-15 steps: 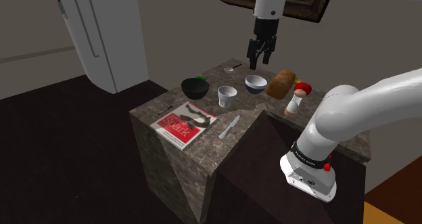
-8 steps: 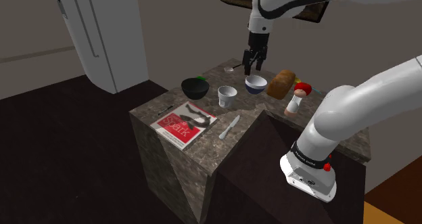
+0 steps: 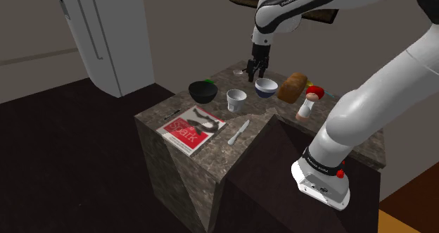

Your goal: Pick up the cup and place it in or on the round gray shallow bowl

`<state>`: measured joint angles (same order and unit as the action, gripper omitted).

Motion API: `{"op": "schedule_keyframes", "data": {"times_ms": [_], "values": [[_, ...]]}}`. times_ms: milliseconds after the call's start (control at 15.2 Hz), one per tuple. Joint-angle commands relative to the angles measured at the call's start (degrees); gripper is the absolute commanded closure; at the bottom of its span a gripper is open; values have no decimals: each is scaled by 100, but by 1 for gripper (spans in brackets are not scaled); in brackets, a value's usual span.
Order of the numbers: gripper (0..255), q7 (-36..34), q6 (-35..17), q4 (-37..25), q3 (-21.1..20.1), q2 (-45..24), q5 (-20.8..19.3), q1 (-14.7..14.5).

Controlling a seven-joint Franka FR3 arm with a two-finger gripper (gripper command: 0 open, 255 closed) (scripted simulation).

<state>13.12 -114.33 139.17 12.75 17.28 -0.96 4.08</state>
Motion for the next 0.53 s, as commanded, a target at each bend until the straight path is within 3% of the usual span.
{"op": "schedule_keyframes", "data": {"times_ms": [0, 462], "values": [[0, 288, -314, -85, 166, -403, 62, 38], [0, 1308, -1009, -881, 524, -2008, 651, 163]]}}
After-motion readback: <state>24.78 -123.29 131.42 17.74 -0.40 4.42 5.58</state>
